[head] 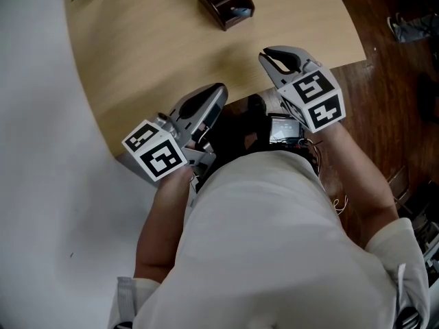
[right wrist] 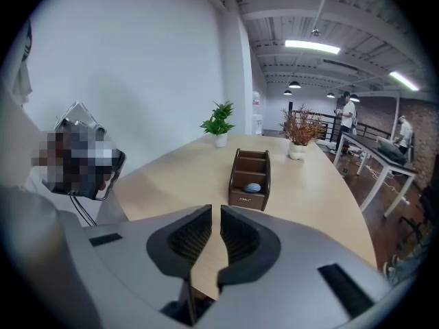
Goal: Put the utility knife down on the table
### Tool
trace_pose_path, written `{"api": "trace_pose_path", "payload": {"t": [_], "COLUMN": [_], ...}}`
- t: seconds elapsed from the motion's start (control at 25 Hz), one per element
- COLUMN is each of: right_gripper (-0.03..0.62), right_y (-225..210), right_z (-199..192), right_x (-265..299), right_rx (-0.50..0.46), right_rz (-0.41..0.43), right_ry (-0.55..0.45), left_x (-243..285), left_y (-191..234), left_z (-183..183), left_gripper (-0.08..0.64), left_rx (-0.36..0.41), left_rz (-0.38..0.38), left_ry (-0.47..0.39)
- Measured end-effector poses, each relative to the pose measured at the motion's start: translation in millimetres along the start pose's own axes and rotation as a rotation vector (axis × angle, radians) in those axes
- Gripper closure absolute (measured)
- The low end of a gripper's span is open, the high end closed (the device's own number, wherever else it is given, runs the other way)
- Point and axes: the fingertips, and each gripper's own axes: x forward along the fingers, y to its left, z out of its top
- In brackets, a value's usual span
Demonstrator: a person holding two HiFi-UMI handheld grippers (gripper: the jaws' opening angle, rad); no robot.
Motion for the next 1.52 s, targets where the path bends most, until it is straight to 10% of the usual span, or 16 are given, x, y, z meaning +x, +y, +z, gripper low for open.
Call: {"api": "trace_pose_path", "payload": {"t": [1.52], "right_gripper": [0.591], "right_y": [8.1], "right_z": [70.1], "right_x": [-111.5], "right_rx": [0.111], "right_rz": [-0.002], "right_ry": [-0.236], "left_x": [-30.3], "left_y": [-62.7], "left_z": [25.6], "left_gripper": [0.555], "left_rx": [0.094], "left_rz": [-0.066], "left_ry": [-0.039]}}
